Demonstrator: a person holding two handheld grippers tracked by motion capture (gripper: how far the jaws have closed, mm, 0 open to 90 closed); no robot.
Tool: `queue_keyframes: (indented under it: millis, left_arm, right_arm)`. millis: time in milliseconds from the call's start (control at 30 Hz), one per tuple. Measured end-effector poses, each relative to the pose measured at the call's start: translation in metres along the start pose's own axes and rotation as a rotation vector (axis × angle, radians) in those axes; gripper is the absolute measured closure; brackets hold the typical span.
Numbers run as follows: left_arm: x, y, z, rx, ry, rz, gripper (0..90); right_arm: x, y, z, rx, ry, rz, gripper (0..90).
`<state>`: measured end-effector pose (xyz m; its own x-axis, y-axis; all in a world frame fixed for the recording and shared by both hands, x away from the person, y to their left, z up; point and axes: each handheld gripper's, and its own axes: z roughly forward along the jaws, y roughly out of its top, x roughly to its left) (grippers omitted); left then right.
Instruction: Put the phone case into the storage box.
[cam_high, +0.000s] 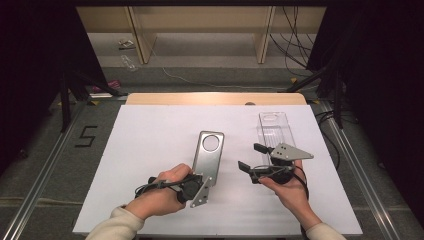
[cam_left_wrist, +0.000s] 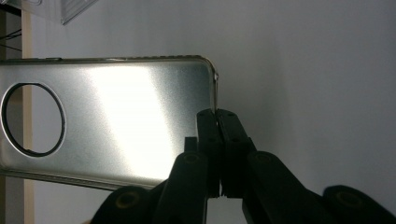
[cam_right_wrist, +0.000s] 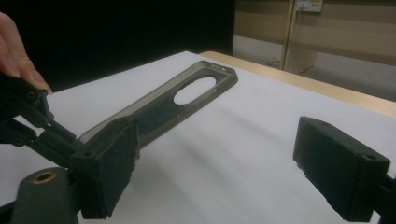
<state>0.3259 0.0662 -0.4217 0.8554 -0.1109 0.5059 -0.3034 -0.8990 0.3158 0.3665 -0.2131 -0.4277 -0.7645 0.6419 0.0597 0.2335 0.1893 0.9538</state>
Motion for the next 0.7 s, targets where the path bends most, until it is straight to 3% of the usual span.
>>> queue_keyframes:
  millis: [700]
  left_arm:
    - [-0.003,0.005,0.002,-0.008,-0.006,0.014,88.3]
  right_arm:
    - [-0.001,0.010,0.036,0.005,0.018,0.056,15.7]
